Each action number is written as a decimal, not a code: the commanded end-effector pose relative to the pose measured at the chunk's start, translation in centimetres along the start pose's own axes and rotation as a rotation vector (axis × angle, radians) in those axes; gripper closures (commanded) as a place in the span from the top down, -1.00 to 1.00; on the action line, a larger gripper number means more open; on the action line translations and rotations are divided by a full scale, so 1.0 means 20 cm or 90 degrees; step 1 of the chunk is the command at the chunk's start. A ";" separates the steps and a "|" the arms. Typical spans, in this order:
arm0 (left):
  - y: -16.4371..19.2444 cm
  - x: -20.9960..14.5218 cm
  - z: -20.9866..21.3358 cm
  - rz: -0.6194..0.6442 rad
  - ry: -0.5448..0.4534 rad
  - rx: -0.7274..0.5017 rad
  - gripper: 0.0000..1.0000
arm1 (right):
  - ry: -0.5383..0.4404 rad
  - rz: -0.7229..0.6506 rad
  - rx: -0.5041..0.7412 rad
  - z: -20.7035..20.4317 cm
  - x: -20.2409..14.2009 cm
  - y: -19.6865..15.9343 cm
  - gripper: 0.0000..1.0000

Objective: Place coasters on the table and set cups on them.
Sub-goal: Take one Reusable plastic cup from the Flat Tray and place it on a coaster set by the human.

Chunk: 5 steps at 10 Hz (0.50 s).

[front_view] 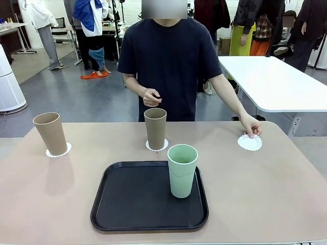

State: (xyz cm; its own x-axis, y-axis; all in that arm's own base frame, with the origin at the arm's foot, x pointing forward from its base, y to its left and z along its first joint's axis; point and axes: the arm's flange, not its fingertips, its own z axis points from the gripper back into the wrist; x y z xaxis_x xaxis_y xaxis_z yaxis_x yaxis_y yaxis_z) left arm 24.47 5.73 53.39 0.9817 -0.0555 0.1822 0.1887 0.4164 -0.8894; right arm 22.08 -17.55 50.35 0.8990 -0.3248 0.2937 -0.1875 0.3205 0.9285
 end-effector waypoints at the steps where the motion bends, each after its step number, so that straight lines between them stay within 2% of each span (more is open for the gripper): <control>1: -0.02 0.00 0.00 0.009 -0.009 -0.001 1.00 | -0.009 -0.003 0.005 -0.01 0.00 0.00 1.00; 5: -0.02 0.00 0.00 0.009 -0.009 -0.001 1.00 | -0.009 -0.003 0.005 -0.01 0.00 0.00 1.00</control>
State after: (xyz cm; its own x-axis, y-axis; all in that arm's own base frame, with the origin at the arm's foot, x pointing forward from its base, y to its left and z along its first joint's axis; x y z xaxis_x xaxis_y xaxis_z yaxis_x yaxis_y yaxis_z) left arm 24.47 5.73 53.39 0.9817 -0.0555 0.1822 0.1887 0.4164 -0.8894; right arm 22.08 -17.55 50.35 0.8990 -0.3248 0.2937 -0.1875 0.3205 0.9285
